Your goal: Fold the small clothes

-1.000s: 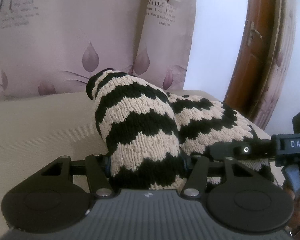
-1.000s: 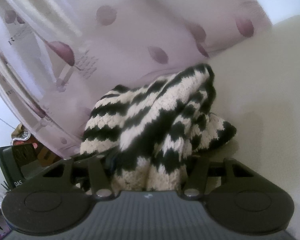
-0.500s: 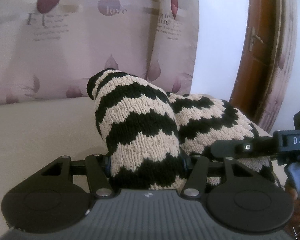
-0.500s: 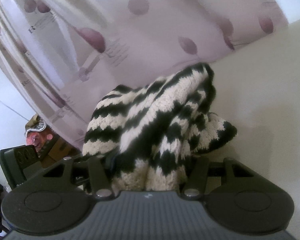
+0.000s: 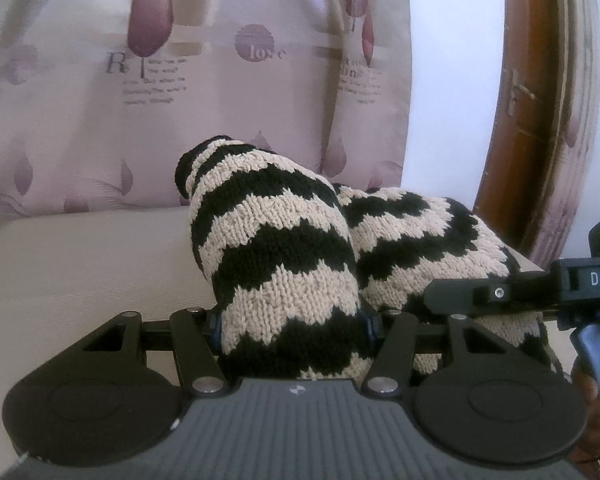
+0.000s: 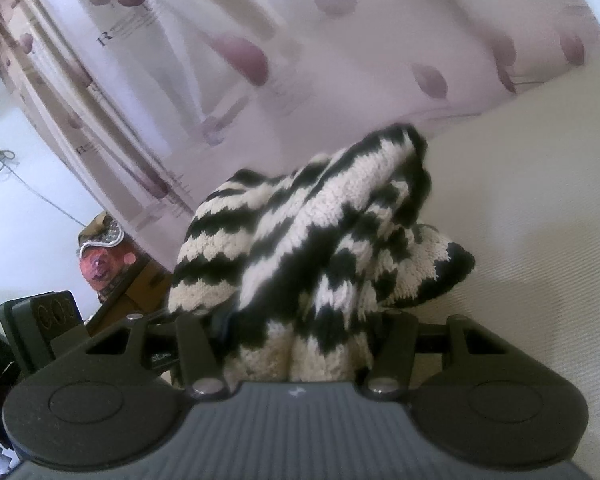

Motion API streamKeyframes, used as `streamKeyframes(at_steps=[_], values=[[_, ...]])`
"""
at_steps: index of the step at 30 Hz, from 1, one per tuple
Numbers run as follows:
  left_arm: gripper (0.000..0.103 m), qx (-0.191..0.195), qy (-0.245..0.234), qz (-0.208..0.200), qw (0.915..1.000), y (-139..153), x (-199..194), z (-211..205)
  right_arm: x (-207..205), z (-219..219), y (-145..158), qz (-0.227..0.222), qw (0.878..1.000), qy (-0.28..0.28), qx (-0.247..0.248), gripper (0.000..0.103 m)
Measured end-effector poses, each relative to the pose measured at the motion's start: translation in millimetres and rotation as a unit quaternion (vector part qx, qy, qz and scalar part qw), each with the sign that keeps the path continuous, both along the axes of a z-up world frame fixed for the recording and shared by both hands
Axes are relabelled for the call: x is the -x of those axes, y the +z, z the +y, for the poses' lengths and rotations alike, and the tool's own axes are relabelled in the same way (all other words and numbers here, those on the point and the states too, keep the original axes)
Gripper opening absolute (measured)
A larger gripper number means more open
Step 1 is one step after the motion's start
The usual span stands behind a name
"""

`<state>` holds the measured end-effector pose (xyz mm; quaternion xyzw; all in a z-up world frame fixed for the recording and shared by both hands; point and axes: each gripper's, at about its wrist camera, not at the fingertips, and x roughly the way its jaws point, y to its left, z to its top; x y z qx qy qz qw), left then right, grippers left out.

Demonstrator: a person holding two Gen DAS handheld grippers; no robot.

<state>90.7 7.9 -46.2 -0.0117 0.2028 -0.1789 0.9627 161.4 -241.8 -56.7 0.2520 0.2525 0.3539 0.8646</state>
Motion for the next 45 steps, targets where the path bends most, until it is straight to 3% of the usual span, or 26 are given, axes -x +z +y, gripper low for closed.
streamKeyframes(at_steps=[19,45], values=[[0.057,0.001,0.015,-0.008,0.9999,8.9,33.4,22.0,23.9,21.9,7.1,-0.014,1.0,0.014,0.003,0.055],[0.058,-0.002,0.016,0.016,0.9997,-0.8,28.8,25.3,18.0,18.3,2.0,0.0,1.0,0.022,0.007,0.055]])
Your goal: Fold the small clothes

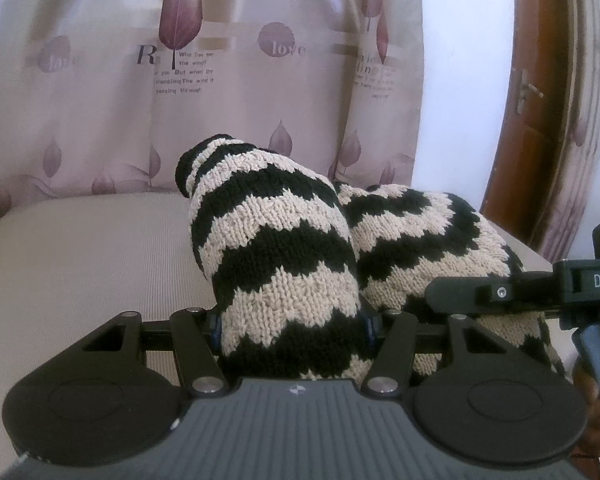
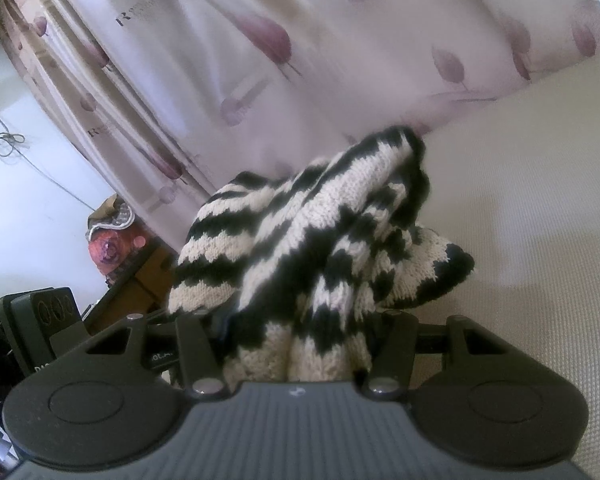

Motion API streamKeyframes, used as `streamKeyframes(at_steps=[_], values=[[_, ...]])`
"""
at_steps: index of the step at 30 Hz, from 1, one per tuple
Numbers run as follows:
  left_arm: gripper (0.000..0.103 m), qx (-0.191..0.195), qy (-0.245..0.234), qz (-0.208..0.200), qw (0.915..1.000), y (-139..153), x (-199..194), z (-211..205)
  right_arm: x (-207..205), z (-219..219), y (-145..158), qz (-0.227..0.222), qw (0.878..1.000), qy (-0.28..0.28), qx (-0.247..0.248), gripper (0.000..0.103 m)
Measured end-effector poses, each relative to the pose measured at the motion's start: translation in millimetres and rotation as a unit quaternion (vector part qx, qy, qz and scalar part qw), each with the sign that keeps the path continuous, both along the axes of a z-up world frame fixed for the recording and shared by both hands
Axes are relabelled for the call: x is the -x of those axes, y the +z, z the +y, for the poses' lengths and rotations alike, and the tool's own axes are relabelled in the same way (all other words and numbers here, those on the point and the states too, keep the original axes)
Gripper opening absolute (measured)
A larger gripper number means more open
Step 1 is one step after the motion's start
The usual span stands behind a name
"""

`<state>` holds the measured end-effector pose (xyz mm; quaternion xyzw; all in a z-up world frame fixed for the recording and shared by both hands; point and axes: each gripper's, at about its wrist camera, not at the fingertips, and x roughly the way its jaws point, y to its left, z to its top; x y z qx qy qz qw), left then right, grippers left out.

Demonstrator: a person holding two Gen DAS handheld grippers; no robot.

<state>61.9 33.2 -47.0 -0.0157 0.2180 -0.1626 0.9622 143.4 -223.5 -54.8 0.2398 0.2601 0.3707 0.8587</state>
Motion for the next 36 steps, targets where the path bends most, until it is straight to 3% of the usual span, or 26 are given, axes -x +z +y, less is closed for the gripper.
streamKeyframes(at_steps=[20,36], values=[[0.058,-0.011,0.006,0.034,0.9993,-22.2,-19.8,1.7,-14.7,-0.4,-29.6,0.027,1.0,-0.003,-0.001,0.055],[0.063,-0.005,0.02,0.056,0.9982,-44.4,-33.2,7.0,-17.0,-6.0,-49.6,0.018,0.998,-0.029,0.058,0.055]])
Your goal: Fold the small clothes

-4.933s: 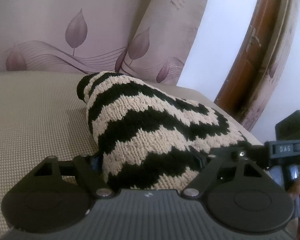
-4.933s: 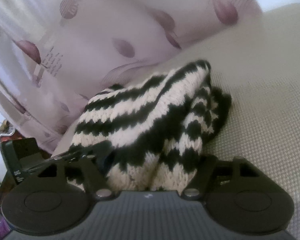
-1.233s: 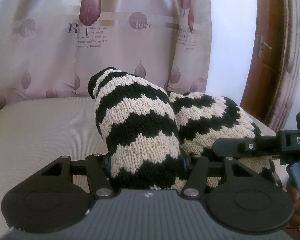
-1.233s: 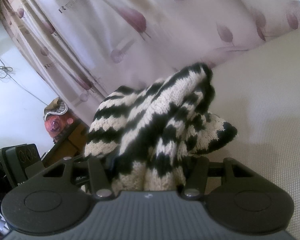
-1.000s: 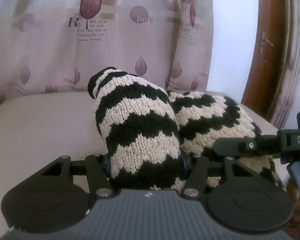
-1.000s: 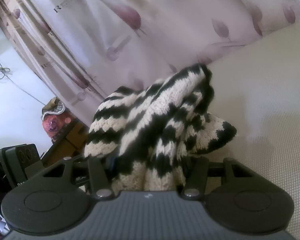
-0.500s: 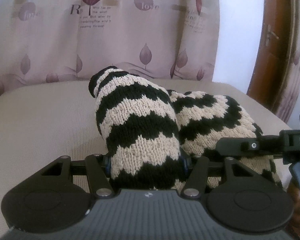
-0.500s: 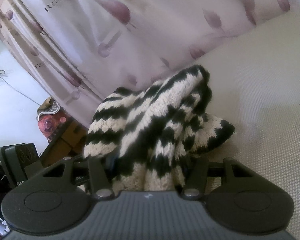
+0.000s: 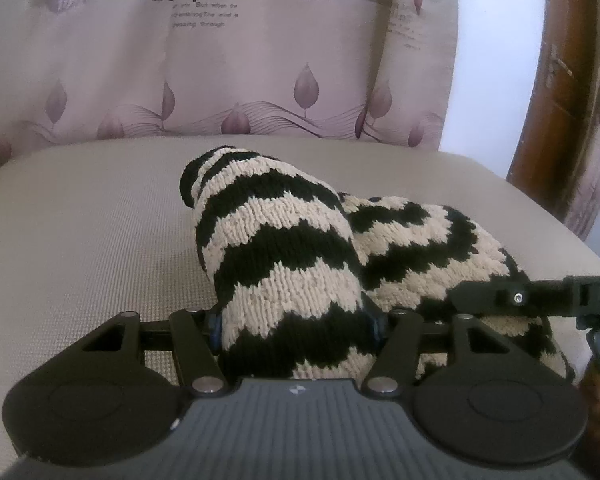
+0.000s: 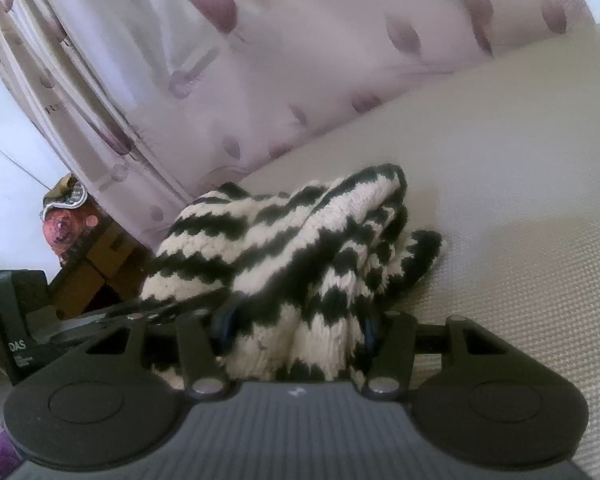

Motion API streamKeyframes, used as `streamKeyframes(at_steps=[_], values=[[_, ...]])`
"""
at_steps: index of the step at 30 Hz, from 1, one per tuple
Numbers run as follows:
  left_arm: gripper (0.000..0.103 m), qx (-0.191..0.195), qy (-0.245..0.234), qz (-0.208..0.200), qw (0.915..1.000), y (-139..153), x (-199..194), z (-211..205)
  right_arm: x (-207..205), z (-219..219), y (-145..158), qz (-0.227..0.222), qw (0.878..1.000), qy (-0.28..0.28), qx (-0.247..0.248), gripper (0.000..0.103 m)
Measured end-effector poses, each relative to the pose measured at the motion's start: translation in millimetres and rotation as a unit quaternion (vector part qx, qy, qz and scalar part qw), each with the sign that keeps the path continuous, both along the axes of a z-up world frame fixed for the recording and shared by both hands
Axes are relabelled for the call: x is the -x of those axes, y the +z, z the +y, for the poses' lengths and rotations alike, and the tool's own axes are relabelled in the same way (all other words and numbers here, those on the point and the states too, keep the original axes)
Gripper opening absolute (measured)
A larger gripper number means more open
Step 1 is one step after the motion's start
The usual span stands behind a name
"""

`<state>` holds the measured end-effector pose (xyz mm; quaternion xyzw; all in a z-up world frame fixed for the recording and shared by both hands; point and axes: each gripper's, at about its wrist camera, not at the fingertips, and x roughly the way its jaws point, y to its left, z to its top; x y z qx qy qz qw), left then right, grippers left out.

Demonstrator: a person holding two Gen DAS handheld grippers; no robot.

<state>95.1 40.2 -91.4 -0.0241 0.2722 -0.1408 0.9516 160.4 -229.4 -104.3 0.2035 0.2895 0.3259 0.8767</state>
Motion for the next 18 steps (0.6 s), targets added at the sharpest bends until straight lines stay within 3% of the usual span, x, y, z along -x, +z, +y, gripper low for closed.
streamKeyframes(at_steps=[5,13,18], values=[[0.071,-0.008,0.006,-0.007,0.9999,-2.5,-0.2,-2.0,5.6,1.2,-2.8,-0.014,0.999,-0.008,0.03,0.055],[0.098,-0.037,0.039,-0.035,0.998,-6.2,5.1,-5.7,14.8,8.7,-10.4,-0.036,0.997,-0.03,0.066,0.06],[0.102,-0.044,0.047,-0.038,0.9972,-6.4,5.9,-8.0,21.2,13.0,-18.2,-0.048,0.994,-0.055,0.082,0.076]])
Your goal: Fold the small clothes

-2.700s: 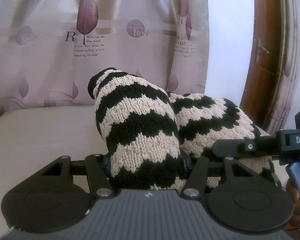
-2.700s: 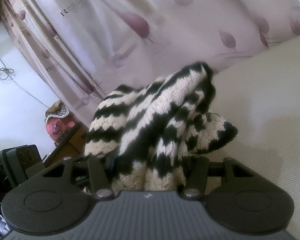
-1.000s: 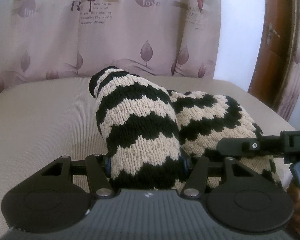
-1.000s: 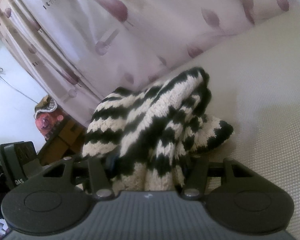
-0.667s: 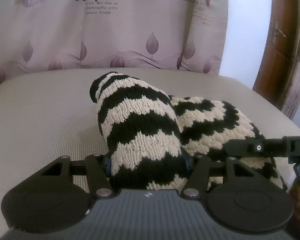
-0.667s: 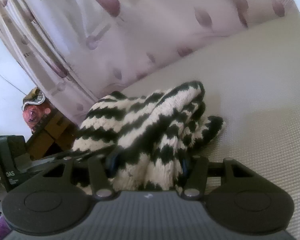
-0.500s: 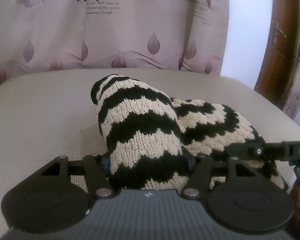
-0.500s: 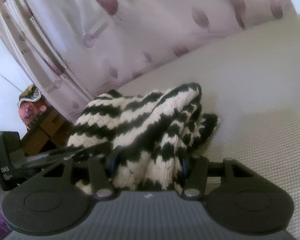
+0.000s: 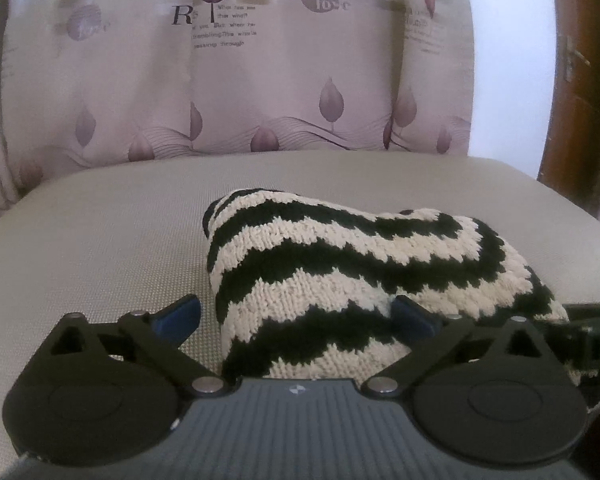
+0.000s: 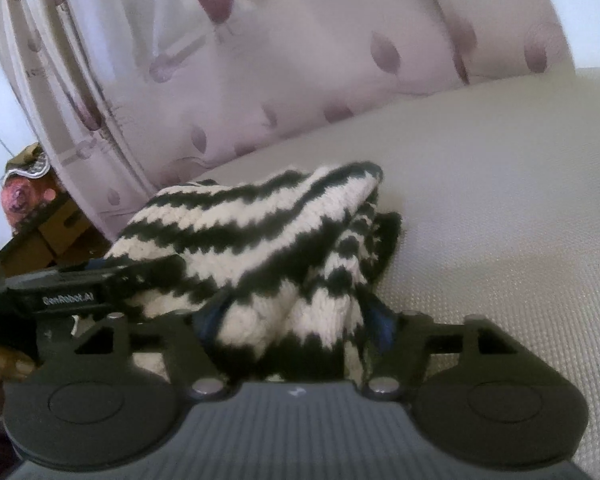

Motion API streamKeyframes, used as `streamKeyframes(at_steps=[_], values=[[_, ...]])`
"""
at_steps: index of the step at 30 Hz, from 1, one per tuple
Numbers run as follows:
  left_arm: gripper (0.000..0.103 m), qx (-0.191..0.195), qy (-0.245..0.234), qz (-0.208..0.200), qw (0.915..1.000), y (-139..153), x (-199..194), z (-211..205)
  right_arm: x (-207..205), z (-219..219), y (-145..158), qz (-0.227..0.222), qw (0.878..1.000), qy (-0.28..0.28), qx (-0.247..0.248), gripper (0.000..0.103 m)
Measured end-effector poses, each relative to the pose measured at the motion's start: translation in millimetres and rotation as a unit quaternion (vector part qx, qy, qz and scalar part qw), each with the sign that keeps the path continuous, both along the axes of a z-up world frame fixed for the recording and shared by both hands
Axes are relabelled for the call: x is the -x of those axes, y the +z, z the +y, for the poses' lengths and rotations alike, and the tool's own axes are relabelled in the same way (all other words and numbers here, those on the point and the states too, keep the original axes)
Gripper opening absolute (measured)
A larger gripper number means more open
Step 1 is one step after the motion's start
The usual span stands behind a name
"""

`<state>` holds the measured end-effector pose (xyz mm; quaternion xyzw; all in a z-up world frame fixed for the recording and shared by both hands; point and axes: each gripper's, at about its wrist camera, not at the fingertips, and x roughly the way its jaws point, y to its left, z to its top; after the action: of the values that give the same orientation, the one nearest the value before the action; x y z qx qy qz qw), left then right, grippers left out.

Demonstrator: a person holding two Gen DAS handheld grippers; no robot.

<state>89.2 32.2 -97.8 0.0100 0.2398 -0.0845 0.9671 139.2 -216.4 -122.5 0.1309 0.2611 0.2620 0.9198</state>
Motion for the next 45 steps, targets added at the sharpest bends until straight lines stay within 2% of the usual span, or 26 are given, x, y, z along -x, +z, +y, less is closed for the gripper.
streamKeyframes(at_steps=[2,7,12,14,16,18,25,29,38,45], values=[[0.103,-0.001,0.001,-0.002,1.0,0.6,0.8,-0.2,2.9,2.4,-1.6,-0.008,1.0,-0.01,0.014,0.085],[0.103,-0.016,0.013,-0.03,0.9993,3.9,12.4,-3.0,14.9,3.1,1.7,-0.022,0.999,-0.033,0.022,0.087],[0.103,-0.039,0.027,-0.057,0.9972,12.7,31.6,-10.0,57.1,15.0,25.5,-0.101,0.992,-0.058,0.054,0.088],[0.103,-0.039,0.028,-0.071,0.9963,17.5,40.8,-12.1,73.2,16.3,33.6,-0.125,0.988,-0.071,0.059,0.094],[0.103,-0.034,0.024,-0.089,0.9952,24.9,50.3,-13.7,87.5,18.5,43.8,-0.144,0.984,-0.084,0.061,0.096],[0.103,-0.028,0.027,-0.089,0.9952,33.1,58.0,-15.8,100.2,19.9,52.7,-0.158,0.981,-0.093,0.059,0.098],[0.103,0.001,0.047,-0.124,0.9912,67.8,88.6,-13.5,134.6,24.6,77.0,-0.182,0.975,-0.116,0.049,0.101],[0.103,0.031,0.037,-0.134,0.9898,86.8,102.4,-9.8,150.7,25.0,89.6,-0.199,0.972,-0.119,0.038,0.103],[0.103,-0.004,0.055,-0.165,0.9847,113.1,122.4,-24.7,169.2,25.2,105.5,-0.219,0.968,-0.114,0.036,0.103],[0.103,0.002,0.067,-0.156,0.9855,118.2,124.2,-23.5,171.5,25.2,107.2,-0.217,0.969,-0.111,0.038,0.103]])
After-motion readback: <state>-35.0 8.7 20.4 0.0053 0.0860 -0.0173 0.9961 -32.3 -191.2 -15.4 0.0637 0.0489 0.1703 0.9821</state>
